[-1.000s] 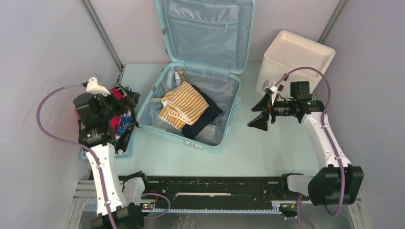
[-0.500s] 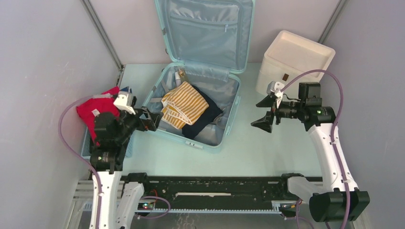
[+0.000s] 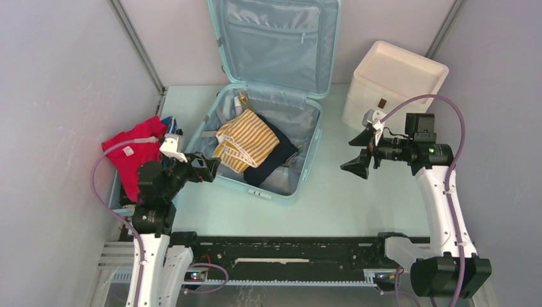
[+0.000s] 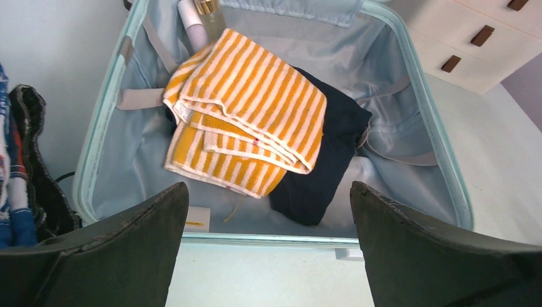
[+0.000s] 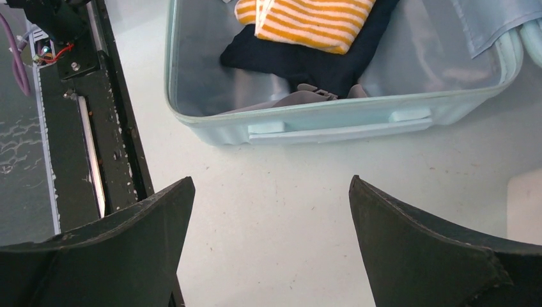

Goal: Open, take out, and arrange the luggage
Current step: Pick up the clothes from the luggage.

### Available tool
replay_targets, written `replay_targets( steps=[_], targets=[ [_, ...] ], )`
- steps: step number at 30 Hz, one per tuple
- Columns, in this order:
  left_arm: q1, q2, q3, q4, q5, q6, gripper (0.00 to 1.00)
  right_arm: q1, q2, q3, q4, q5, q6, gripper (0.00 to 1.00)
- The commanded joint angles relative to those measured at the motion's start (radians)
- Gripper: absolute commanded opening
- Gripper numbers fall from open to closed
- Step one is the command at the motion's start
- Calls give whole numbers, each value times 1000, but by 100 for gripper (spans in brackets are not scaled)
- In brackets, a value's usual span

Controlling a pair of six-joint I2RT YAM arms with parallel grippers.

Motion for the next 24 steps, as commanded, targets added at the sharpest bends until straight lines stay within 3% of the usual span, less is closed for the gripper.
replay_targets(
  steps=[1,12,24],
  targets=[
    [-7,-21,-2,48,-32,25,100,-14,-56,-40,10,-16,4,100],
    [-7,-24,-3,48,-42,37,100,-12,-1,-59,102,-104,34,100],
    [-9,-2,-1,57,-3,32,100,84,77,-59,64,-62,-37,100]
  ],
)
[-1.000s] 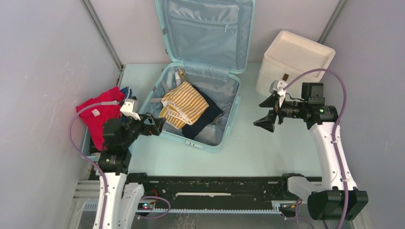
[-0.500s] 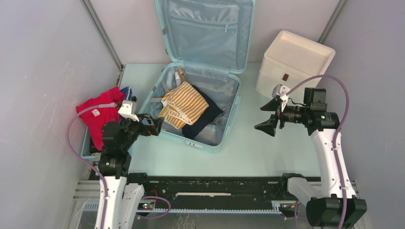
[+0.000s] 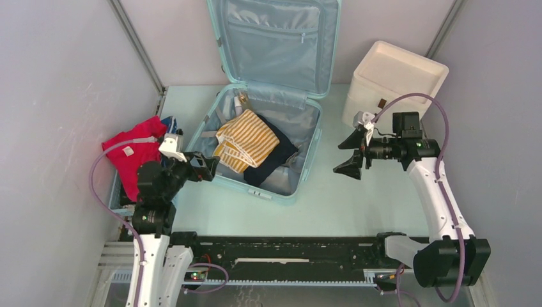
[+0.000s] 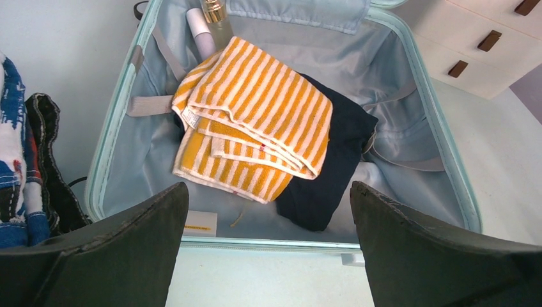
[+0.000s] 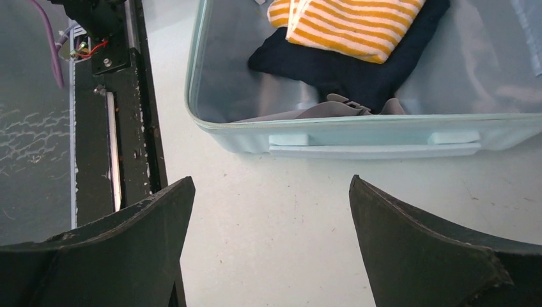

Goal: Open, take out, and arrange the luggage
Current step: Pick up the clothes from the luggage.

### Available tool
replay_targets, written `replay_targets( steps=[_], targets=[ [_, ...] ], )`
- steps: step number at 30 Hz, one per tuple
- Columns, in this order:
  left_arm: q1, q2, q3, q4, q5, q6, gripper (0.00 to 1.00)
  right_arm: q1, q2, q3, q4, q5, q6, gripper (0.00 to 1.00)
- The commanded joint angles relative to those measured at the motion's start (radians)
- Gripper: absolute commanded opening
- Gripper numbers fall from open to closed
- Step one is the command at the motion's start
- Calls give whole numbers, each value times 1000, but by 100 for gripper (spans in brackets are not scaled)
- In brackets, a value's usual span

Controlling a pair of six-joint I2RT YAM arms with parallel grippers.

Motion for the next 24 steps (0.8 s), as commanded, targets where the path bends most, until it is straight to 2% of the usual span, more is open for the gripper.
replay_targets(
  steps=[1,13,24],
  targets=[
    [-9,16,0,39,31,17,100,22,18,3,-5,-3,-39,100],
    [-11,-1,-4,37,16,28,100,71,48,3,-18,-16,-81,100],
    [-12,-16,-7,37,-8,43,100,102,-10,-14,-4,-8,-86,100]
  ],
)
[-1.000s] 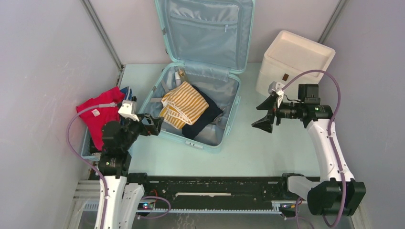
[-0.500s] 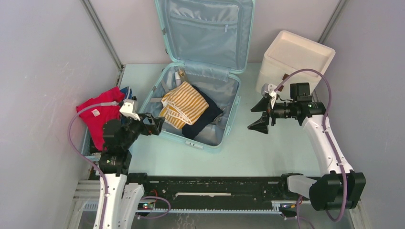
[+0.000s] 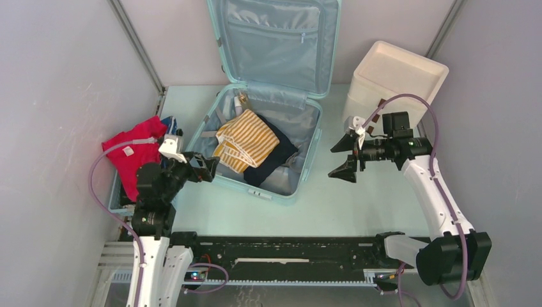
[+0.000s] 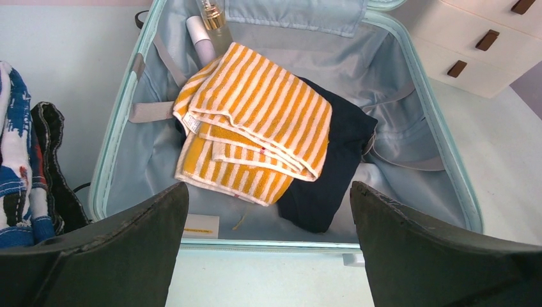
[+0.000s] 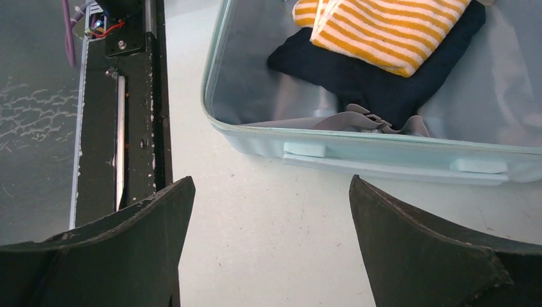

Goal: Open, take out, and arrange the luggage
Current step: Pick up the clothes from the luggage.

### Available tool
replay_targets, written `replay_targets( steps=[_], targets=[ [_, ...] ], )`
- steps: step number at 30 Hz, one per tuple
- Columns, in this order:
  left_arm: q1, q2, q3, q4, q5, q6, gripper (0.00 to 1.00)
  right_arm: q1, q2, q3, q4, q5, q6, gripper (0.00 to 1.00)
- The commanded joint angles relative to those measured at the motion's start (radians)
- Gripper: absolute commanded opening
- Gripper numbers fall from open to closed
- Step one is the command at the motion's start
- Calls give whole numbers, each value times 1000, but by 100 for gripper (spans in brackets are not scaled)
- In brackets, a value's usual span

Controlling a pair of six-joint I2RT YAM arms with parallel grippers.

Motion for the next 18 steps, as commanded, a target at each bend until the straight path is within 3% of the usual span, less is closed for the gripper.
replay_targets(
  steps=[1,18],
  targets=[
    [-7,-2,-8,33,-13,32,100,9,-53,-19,12,-7,-12,100],
    [-7,-5,-7,36,-13,35,100,108,-35,8,24,112,-8,100]
  ],
)
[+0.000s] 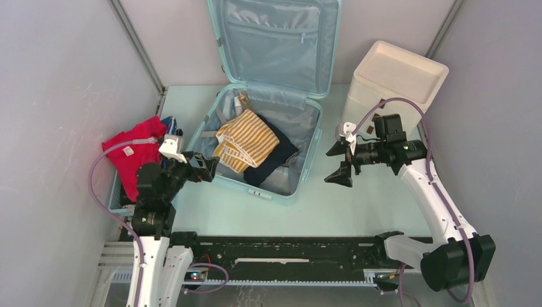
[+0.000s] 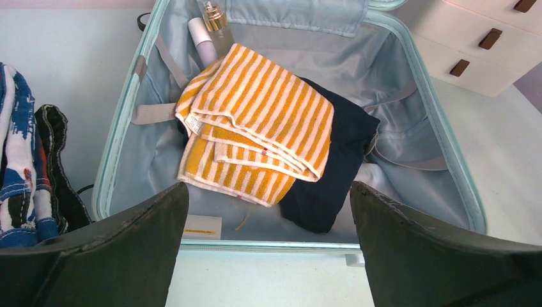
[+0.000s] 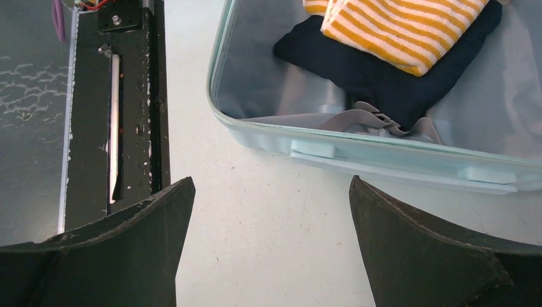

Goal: Open, take out, and arrange the luggage
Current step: Pick up the clothes from the luggage.

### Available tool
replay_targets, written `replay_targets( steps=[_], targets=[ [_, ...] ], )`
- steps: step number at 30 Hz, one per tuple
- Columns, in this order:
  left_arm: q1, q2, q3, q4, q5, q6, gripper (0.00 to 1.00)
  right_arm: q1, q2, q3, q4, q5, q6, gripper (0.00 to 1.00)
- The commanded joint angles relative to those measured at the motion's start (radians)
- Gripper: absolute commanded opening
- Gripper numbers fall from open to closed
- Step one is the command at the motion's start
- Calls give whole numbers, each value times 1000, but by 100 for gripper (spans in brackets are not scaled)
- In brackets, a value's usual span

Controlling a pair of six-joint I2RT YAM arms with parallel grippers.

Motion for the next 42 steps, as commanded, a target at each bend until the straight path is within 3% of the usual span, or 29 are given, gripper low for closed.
replay_targets(
  steps=[1,31,42],
  targets=[
    [-6,-6,-8,34,-9,20,100,20,10,28,5,24,-13,100],
    [-6,0,-8,34,-14,24,100,105,93,134,-34,114,-81,100],
    [-7,2,-9,33,-19,25,100,222,163,204,-27,199,-83,100]
  ],
)
